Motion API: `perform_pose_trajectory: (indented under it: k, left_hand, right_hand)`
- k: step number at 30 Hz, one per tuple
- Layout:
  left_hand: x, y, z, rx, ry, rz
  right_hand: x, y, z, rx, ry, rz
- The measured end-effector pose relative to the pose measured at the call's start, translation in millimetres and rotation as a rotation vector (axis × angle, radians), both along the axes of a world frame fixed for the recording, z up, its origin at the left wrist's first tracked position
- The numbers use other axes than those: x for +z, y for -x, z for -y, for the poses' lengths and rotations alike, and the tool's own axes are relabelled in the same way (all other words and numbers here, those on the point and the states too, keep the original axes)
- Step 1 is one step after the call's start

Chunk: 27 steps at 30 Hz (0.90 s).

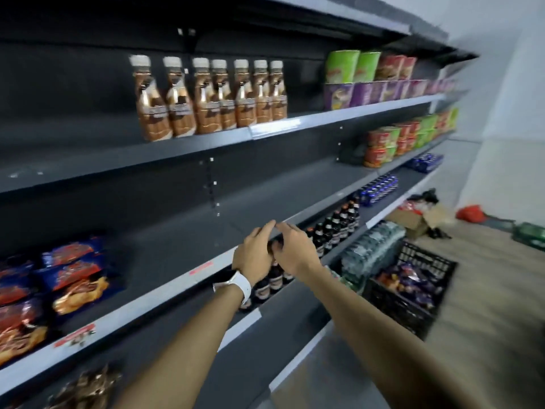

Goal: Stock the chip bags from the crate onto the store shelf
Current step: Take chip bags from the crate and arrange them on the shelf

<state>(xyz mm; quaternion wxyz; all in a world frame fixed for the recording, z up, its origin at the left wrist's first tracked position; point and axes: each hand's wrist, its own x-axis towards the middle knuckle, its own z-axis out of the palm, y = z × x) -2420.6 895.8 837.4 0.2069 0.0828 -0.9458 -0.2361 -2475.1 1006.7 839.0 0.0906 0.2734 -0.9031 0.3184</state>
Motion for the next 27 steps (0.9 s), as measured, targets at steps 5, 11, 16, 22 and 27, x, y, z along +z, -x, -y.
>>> perform_pose_trajectory:
  k: [5,11,16,22,27]
  left_hand:
    - [0,59,-111,-0.152,0.047,0.02]
    - [-6,113,-213,-0.311,0.099,0.054]
    - [-21,161,-266,-0.404,0.096,0.076]
    - [-46,232,-300,-0.49,0.109,0.101]
    - [-71,308,-310,-0.523,0.053,0.138]
  right_hand:
    - [-2,41,-117,-0.159,0.013,0.015]
    - [-10,71,-222,-0.323,0.023,0.029]
    - [-22,100,-274,-0.423,0.044,0.066]
    - [-48,159,-310,-0.519,0.028,0.113]
    - [-67,223,-326,-0.576,-0.008,0.138]
